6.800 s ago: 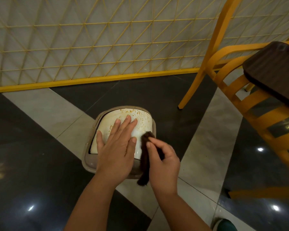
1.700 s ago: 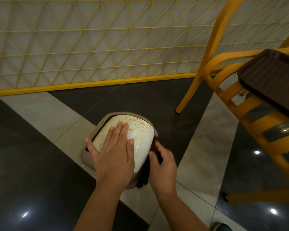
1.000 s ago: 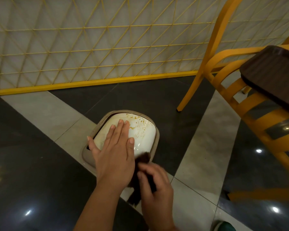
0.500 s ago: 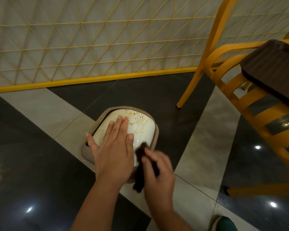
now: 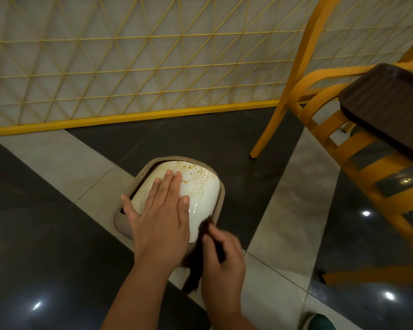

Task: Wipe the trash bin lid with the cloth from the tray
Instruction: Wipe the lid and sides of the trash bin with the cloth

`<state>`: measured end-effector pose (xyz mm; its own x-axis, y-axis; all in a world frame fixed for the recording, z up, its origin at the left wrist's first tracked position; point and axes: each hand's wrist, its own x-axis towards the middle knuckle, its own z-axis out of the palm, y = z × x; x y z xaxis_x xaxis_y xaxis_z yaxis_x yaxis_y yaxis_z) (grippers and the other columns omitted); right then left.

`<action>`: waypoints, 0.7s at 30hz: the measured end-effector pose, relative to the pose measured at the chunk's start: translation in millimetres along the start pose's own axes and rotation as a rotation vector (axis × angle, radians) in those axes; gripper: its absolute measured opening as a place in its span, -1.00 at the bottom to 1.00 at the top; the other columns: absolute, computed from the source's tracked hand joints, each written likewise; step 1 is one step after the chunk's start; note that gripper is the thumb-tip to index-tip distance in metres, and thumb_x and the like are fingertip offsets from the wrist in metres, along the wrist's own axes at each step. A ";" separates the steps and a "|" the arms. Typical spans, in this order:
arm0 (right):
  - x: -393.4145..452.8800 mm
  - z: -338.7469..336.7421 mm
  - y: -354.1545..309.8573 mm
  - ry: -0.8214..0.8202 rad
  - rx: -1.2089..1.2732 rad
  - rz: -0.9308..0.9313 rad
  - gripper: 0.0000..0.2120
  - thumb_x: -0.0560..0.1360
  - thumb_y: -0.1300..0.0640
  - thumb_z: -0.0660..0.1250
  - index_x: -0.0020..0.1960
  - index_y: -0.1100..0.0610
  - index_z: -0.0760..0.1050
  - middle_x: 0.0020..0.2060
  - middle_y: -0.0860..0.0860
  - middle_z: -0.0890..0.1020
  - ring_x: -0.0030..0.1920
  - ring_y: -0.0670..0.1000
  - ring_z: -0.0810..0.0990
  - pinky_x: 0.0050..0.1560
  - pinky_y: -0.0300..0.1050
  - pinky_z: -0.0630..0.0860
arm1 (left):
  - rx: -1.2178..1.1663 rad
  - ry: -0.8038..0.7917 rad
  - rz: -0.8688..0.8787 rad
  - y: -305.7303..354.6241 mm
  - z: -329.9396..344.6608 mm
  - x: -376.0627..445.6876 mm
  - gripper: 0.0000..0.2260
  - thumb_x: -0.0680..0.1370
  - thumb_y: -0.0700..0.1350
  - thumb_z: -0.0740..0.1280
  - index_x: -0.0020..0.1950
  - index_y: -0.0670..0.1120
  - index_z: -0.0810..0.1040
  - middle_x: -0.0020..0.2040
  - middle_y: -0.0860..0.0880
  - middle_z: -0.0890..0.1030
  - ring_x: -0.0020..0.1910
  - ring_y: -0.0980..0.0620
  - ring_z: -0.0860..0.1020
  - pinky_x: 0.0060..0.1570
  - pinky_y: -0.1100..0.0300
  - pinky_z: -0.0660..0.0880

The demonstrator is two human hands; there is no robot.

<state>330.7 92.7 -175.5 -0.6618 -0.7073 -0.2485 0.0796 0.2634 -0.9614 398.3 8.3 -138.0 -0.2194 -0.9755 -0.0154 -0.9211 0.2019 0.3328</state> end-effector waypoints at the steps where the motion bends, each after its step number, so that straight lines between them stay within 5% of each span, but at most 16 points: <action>1: 13.0 -0.9 -5.8 0.016 -0.008 -0.024 -0.73 0.54 0.22 0.30 0.06 -0.16 0.54 0.00 -0.26 0.54 0.07 -0.32 0.49 0.04 -0.46 0.46 | -0.003 -0.002 0.003 0.0 -0.3 -0.1 -0.42 0.50 0.20 -0.34 0.53 0.19 -0.08 0.54 0.22 -0.01 0.51 0.18 -0.05 0.39 -0.20 -0.35; 6: 67.6 2.9 -14.2 0.083 -0.034 0.090 -0.78 0.56 0.12 0.28 0.17 -0.07 0.56 0.09 -0.17 0.55 0.04 -0.22 0.51 0.16 -0.21 0.51 | 0.014 0.016 -0.006 3.3 -2.1 -0.1 -0.39 0.48 0.20 -0.36 0.54 0.17 -0.05 0.54 0.18 0.02 0.52 0.15 -0.02 0.38 -0.19 -0.35; 11: 25.8 -4.1 0.2 0.000 -0.032 0.126 -0.78 0.54 0.17 0.31 0.09 -0.11 0.57 0.03 -0.21 0.53 0.05 -0.21 0.53 0.12 -0.29 0.50 | 0.040 -0.033 -0.024 3.8 -5.8 2.4 -0.43 0.51 0.20 -0.31 0.53 0.18 -0.09 0.55 0.18 -0.01 0.52 0.13 -0.03 0.40 -0.21 -0.29; 16: 3.9 -11.5 11.9 -0.138 -0.110 0.120 -0.75 0.48 0.20 0.38 -0.03 -0.17 0.59 -0.05 -0.23 0.58 0.03 -0.21 0.57 0.11 -0.37 0.47 | 0.129 -0.090 -0.020 6.5 -27.2 4.6 -0.54 0.60 0.08 -0.01 0.49 0.21 -0.03 0.52 0.11 0.07 0.47 0.04 0.08 0.42 -0.10 -0.11; 21: -11.5 -20.9 19.1 -0.218 -0.197 0.081 -0.69 0.45 0.24 0.42 -0.08 -0.21 0.60 -0.06 -0.22 0.61 0.05 -0.29 0.53 0.22 -0.24 0.48 | -0.014 0.000 -0.114 12.8 -25.5 2.0 -0.59 0.56 0.00 0.08 0.42 0.16 0.18 0.44 0.08 0.28 0.41 0.07 0.24 0.43 -0.11 -0.07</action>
<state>324.2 119.6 -188.6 -0.4821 -0.7972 -0.3633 -0.0348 0.4318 -0.9013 394.2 6.7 -109.8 -0.1131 -0.9921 -0.0541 -0.9356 0.0880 0.3420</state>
